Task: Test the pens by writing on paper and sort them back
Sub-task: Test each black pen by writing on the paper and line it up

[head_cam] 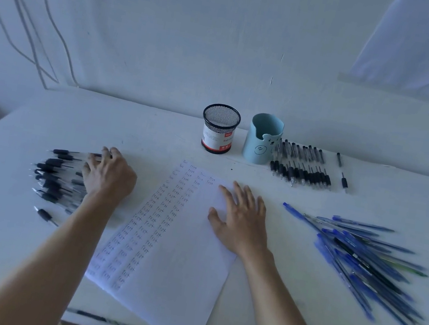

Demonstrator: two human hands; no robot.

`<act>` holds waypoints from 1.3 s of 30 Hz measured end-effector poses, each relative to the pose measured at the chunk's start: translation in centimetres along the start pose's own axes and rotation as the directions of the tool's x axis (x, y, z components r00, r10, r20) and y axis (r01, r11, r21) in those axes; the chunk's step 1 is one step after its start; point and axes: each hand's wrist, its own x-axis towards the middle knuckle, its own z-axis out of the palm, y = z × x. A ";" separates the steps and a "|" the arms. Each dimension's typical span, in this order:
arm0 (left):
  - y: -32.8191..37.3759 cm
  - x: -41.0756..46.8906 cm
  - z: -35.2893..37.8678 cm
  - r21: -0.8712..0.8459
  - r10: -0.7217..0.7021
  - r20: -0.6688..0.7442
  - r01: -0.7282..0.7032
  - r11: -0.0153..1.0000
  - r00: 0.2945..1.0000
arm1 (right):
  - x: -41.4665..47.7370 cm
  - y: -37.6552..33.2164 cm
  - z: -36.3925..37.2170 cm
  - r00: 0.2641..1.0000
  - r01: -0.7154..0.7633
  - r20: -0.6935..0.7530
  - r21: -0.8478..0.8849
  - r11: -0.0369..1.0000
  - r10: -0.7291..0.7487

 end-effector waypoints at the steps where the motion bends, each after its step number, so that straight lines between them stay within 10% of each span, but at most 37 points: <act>1: -0.1 0.0 0.0 -0.003 0.012 -0.015 -0.012 1.000 1.000 | 0.0 0.0 0.0 1.000 0.001 -0.007 0.001 1.000 -0.001; 11: 0.1 0.0 0.2 -0.059 0.212 -0.259 -0.234 0.970 0.943 | -0.1 0.0 -0.1 1.000 -0.007 -0.012 0.025 1.000 0.007; 16: 0.8 -0.4 0.8 -0.160 0.411 -0.571 -0.587 0.794 0.711 | -0.2 0.0 -0.3 0.999 -0.019 0.028 0.037 0.999 0.018; 22: 3.5 -2.5 -1.5 -0.290 0.319 -0.798 -0.789 0.542 0.512 | -0.5 0.1 -0.3 0.999 -0.003 0.050 -0.012 1.000 0.004; 30: 7.3 -5.1 -3.7 -0.893 0.248 -0.304 -0.365 0.263 0.920 | -0.4 0.2 -0.1 1.000 -0.009 0.014 0.003 1.000 0.009; 39: 8.6 -6.2 -3.3 -0.991 0.461 0.121 0.083 0.102 0.879 | -0.5 0.0 -0.3 0.999 -0.029 0.039 0.023 0.999 0.028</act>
